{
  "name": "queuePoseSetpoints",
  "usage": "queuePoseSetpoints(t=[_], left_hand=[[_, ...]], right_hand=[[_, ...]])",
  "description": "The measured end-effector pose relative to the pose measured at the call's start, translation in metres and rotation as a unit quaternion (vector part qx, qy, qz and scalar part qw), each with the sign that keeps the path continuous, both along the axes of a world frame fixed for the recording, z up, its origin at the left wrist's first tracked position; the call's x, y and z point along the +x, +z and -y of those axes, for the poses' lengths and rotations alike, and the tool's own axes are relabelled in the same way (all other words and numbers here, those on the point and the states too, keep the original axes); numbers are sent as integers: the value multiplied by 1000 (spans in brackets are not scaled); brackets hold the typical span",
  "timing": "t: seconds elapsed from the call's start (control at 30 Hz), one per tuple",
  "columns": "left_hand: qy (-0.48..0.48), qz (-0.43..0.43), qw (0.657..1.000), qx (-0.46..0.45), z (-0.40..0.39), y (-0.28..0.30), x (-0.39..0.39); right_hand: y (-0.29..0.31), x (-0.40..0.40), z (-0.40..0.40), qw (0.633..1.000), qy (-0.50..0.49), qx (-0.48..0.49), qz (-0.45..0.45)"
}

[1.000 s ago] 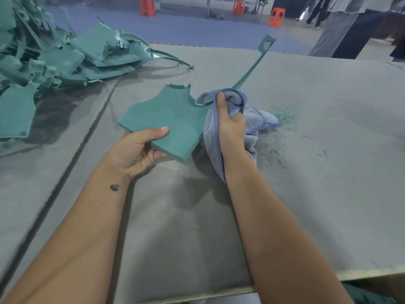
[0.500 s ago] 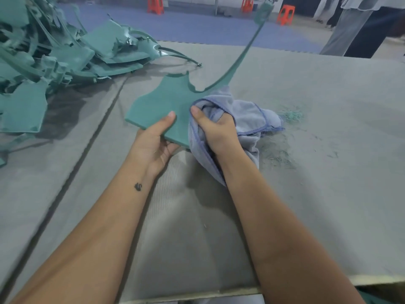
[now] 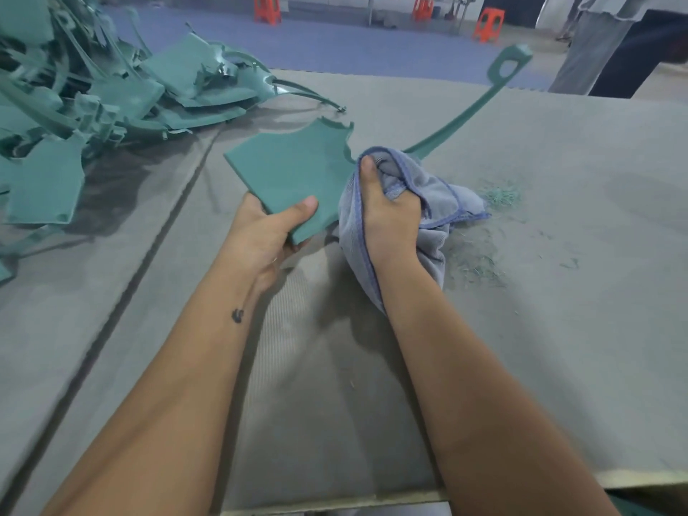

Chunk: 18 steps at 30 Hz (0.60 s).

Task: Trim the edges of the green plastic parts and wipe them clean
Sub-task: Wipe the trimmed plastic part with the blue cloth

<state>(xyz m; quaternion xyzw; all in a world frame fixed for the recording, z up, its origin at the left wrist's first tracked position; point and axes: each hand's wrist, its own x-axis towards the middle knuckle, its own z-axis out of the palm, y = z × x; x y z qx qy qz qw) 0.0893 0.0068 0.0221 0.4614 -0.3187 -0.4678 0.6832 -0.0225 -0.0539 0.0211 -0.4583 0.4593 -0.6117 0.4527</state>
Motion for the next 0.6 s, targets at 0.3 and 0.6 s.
queuePoseSetpoints(t=[0.3, 0.6], left_hand=[[21, 2, 999, 29, -4, -1, 21], [-22, -7, 999, 40, -4, -5, 30]], right_hand=[[8, -23, 10, 997, -31, -28, -58], [13, -34, 10, 999, -27, -2, -19]])
